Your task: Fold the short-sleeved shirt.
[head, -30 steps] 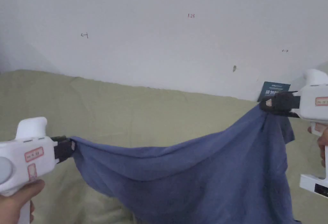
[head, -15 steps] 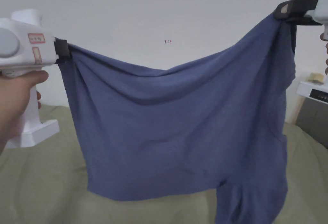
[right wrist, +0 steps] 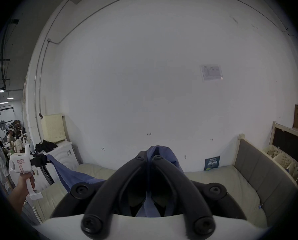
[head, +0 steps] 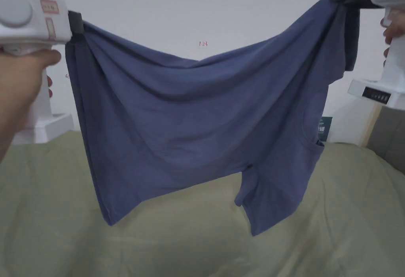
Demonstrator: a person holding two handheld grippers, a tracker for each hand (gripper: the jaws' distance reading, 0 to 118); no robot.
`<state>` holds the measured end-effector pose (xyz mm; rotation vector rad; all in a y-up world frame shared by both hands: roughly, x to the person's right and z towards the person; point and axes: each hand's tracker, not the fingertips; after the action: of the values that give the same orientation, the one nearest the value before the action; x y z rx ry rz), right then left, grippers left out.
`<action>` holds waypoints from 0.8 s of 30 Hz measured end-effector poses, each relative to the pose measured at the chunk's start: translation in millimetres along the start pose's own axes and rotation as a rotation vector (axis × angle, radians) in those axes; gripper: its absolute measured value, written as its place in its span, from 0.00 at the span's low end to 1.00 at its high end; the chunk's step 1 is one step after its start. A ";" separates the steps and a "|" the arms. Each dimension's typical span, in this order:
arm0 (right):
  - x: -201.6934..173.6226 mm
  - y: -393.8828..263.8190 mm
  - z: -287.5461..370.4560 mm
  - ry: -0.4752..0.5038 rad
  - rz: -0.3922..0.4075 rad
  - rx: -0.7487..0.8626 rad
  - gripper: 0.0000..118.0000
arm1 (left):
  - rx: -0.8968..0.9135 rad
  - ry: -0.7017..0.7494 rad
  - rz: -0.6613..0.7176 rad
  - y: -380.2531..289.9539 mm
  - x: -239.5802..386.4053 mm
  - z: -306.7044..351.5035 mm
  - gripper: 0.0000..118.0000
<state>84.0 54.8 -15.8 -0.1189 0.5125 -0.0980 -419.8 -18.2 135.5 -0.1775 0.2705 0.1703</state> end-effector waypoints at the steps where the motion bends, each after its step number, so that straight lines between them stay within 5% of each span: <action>1: 3.1 -15.1 -6.6 -0.002 -0.005 -0.014 0.03 | -0.009 0.011 0.015 -16.0 -1.8 -5.9 0.00; 12: 15.6 -128.1 -12.2 -0.003 -0.077 -0.099 0.03 | -0.110 0.024 0.170 -165.4 -21.1 -32.4 0.00; 18: 6.2 -146.6 69.0 0.064 -0.071 -0.116 0.03 | -0.104 0.015 0.075 -174.9 -31.1 35.8 0.00; 24: -5.7 -244.3 188.2 0.091 -0.047 -0.238 0.04 | -0.187 -0.019 0.110 -254.9 -51.0 149.7 0.00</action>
<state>156.6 -169.3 183.4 -0.3600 0.6118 -0.0882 -382.4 -243.3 330.2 -0.3469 0.2454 0.3062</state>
